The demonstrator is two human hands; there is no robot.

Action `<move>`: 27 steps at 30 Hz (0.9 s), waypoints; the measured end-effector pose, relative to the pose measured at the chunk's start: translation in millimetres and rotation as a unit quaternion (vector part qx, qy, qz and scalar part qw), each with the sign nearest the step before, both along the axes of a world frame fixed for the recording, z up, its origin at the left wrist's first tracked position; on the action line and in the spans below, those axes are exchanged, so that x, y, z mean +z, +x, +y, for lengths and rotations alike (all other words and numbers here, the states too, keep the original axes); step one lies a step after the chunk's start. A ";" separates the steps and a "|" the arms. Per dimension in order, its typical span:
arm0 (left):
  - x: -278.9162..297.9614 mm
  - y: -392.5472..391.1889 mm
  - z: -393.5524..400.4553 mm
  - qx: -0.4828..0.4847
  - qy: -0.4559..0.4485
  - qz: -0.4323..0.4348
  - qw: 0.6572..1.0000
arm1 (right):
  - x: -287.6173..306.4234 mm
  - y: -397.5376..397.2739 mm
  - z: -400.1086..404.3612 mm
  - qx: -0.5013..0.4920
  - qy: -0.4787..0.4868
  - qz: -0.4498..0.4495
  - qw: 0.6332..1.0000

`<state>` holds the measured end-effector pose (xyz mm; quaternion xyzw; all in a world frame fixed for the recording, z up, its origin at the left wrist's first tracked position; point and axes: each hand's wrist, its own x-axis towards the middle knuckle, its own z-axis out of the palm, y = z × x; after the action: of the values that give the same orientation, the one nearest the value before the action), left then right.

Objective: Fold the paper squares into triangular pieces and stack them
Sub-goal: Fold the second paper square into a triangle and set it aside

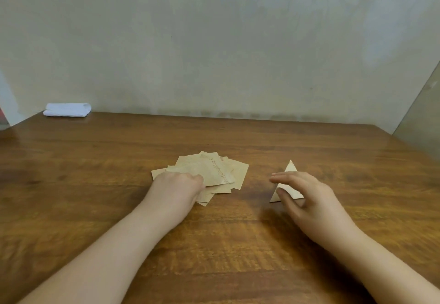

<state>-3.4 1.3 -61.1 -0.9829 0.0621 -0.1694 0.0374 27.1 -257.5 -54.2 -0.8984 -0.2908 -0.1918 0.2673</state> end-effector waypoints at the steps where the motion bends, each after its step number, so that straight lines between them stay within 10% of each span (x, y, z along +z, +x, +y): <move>1: 1.3 1.0 0.0 -0.006 0.014 -0.011 1.000 | 5.0 -2.3 4.6 0.020 -0.014 0.016 1.000; 17: 9.8 -14.3 -15.6 -0.126 -0.237 -0.005 0.963 | 20.0 -0.8 42.1 -0.004 -0.008 0.178 0.984; 27: 30.8 -20.6 -21.1 -0.011 -0.683 0.141 0.716 | 30.5 -15.0 22.6 0.012 0.367 0.427 0.826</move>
<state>-24.0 -19.8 -30.3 -0.7528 -0.0551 -0.0253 -0.6554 12.1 -234.9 -23.7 -0.7229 -0.0663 0.1217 0.6769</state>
